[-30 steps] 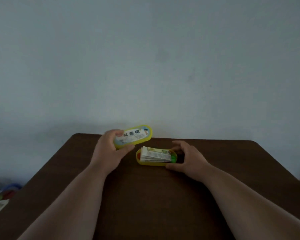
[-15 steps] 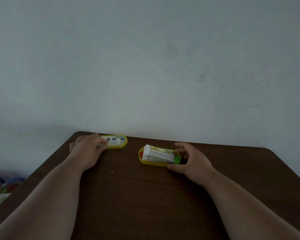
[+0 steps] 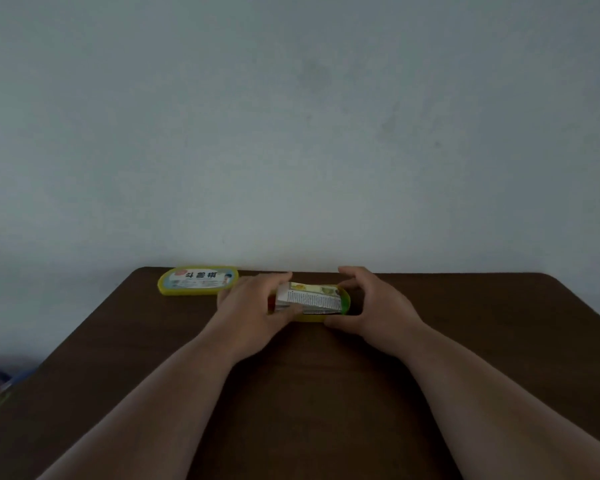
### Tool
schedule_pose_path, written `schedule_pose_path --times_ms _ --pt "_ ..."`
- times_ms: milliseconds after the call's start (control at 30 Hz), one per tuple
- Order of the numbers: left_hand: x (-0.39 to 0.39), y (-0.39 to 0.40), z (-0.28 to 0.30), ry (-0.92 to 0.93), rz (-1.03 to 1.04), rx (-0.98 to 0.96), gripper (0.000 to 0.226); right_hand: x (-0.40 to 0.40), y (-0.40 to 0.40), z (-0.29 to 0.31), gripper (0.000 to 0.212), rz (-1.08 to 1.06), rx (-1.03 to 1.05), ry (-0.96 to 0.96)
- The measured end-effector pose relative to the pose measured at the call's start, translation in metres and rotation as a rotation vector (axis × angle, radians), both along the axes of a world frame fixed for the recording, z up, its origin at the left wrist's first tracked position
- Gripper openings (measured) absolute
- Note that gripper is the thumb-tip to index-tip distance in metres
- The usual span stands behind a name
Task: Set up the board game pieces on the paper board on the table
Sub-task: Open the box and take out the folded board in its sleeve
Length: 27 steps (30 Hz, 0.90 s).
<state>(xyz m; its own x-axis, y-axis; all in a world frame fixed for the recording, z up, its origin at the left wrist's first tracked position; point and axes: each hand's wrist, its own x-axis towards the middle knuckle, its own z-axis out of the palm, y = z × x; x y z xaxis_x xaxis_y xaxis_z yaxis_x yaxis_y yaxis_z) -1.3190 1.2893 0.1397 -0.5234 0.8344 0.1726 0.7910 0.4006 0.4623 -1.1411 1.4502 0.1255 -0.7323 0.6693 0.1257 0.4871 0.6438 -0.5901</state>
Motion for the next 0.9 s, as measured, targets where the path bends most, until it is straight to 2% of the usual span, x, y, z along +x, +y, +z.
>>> schedule_pose_path --times_ms 100,167,300,333,433,500,600,733,767,833,900 --pt "-0.008 -0.001 -0.002 0.035 0.010 0.081 0.028 -0.005 0.003 -0.002 0.095 -0.003 -0.002 0.008" --pt "-0.010 -0.004 -0.002 -0.073 0.028 0.205 0.010 -0.008 0.005 -0.004 0.092 -0.014 -0.024 0.024" --pt "-0.018 -0.008 0.000 -0.292 0.081 0.517 0.009 -0.010 0.009 -0.009 0.095 -0.114 -0.016 0.090" --pt "-0.018 -0.009 0.002 -0.327 0.081 0.565 0.008 -0.011 0.009 -0.010 0.089 -0.136 -0.004 0.148" --pt "-0.017 -0.010 0.003 -0.406 0.074 0.623 0.013 -0.012 0.005 -0.006 0.051 -0.131 -0.004 0.492" --pt "-0.016 -0.009 0.004 -0.472 0.052 0.639 0.016 -0.013 -0.006 0.001 0.038 -0.053 -0.108 0.640" --pt "-0.016 -0.009 0.002 -0.571 -0.005 0.662 0.019 -0.016 -0.023 0.010 0.044 0.098 -0.345 0.632" --pt "-0.009 -0.007 0.006 -0.806 0.007 0.822 0.032 -0.021 -0.030 0.010 0.019 0.144 -0.522 0.646" --pt "-0.009 -0.007 0.006 -0.812 0.069 0.839 0.036 -0.021 -0.029 0.010 0.018 0.134 -0.560 0.663" --pt "-0.009 -0.009 0.009 -0.706 0.223 0.791 0.030 -0.019 -0.029 0.011 0.013 0.113 -0.581 0.690" --pt "-0.009 -0.012 0.011 -0.716 0.209 0.739 0.015 -0.018 -0.030 0.013 0.014 0.080 -0.584 0.675"
